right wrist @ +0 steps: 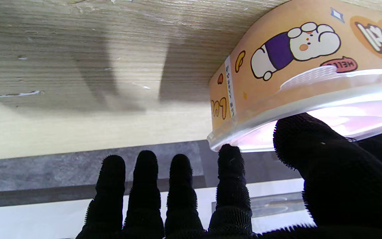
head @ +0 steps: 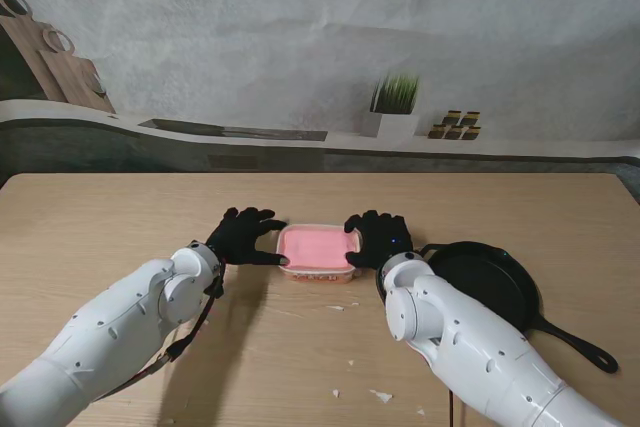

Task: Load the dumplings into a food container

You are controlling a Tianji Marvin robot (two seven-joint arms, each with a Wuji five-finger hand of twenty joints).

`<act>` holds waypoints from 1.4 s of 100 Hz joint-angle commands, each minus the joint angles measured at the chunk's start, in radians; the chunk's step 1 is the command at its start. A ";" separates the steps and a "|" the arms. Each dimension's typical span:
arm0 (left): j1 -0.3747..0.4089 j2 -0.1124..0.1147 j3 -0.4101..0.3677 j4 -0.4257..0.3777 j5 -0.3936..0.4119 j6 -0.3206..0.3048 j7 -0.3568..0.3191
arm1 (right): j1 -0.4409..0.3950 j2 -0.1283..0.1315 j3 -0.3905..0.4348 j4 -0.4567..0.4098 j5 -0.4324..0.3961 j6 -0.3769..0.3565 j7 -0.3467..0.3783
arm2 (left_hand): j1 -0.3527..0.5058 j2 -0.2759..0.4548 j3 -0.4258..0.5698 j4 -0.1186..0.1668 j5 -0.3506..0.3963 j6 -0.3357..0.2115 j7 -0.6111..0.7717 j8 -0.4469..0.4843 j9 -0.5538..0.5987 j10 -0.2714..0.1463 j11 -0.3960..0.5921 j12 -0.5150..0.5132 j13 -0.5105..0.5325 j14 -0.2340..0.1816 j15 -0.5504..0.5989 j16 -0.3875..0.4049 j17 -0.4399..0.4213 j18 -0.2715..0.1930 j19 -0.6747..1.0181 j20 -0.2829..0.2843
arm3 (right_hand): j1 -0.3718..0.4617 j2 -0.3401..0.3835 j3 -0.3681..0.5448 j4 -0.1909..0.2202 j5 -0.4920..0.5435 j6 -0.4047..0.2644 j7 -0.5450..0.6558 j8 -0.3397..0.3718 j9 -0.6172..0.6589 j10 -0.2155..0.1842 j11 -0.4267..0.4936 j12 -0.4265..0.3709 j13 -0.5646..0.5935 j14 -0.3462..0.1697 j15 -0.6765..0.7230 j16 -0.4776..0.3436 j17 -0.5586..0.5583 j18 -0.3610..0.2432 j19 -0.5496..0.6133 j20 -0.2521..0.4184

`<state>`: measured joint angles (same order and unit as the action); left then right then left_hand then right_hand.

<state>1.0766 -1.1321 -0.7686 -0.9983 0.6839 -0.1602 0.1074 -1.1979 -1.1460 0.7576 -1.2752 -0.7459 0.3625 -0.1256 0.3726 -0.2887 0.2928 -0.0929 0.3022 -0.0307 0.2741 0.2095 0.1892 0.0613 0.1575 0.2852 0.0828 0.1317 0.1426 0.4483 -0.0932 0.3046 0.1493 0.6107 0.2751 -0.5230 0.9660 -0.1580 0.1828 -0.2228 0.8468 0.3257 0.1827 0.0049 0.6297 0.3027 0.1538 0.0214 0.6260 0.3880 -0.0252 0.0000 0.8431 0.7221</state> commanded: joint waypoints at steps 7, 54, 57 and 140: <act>0.073 0.014 -0.060 -0.013 -0.009 -0.018 -0.003 | -0.031 0.002 0.021 0.023 0.004 -0.065 0.006 | 0.117 -0.115 0.055 0.021 -0.061 -0.023 -0.054 -0.036 -0.035 -0.019 -0.042 0.012 -0.035 -0.016 -0.023 0.001 -0.006 -0.005 -0.019 -0.010 | 0.060 -0.038 0.008 0.007 -0.036 -0.033 -0.013 0.008 -0.001 -0.031 -0.010 0.000 -0.032 -0.034 -0.026 -0.018 -0.032 -0.024 -0.008 -0.015; 0.290 0.010 -0.320 -0.341 -0.014 -0.129 0.065 | -0.250 0.029 0.319 -0.248 0.007 -0.413 -0.011 | 0.155 0.022 -0.079 0.056 -0.071 0.001 -0.060 -0.045 -0.034 -0.016 -0.053 0.007 -0.036 -0.024 -0.029 -0.003 0.009 -0.020 -0.008 -0.001 | -0.021 0.047 -0.087 0.016 -0.090 0.010 -0.085 -0.052 0.005 -0.053 -0.054 -0.013 -0.025 -0.052 -0.026 -0.016 -0.003 -0.008 -0.029 -0.031; 0.317 0.014 -0.338 -0.366 -0.011 -0.139 0.053 | -0.278 0.031 0.343 -0.276 0.022 -0.428 0.000 | 0.158 0.030 -0.089 0.058 -0.071 0.011 -0.048 -0.039 -0.032 -0.015 -0.041 0.011 -0.035 -0.022 -0.023 0.001 0.016 -0.021 -0.007 -0.002 | -0.028 0.051 -0.077 0.015 -0.093 0.042 -0.070 -0.055 0.003 -0.053 -0.008 0.008 -0.025 -0.053 -0.025 -0.015 0.004 -0.003 -0.036 -0.033; 0.713 0.000 -0.489 -0.594 -0.202 -0.131 0.037 | -0.668 0.019 0.526 -0.475 0.312 -0.563 0.040 | 0.236 0.010 -0.087 0.081 -0.052 0.108 0.071 0.028 -0.002 0.023 0.060 0.016 -0.022 0.017 0.036 0.009 0.056 0.017 0.016 0.037 | -0.058 0.077 -0.057 0.016 -0.077 0.003 -0.037 -0.086 0.002 -0.062 -0.021 -0.004 0.011 -0.053 -0.139 -0.065 0.024 0.027 -0.350 -0.008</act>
<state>1.7879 -1.1303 -1.2638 -1.5980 0.4945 -0.2861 0.1595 -1.8583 -1.1171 1.2910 -1.7524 -0.4316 -0.1926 -0.0911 0.6134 -0.2683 0.1976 -0.0427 0.2440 0.0799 0.3519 0.2467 0.1890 0.0734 0.2072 0.3171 0.0827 0.1577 0.1837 0.4587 -0.0324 0.3194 0.1698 0.6361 0.2565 -0.4732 0.9215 -0.1576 0.1170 -0.1838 0.8117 0.2524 0.1827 -0.0204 0.6341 0.3046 0.1916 0.0041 0.4972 0.3297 0.0138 0.0394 0.5253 0.6866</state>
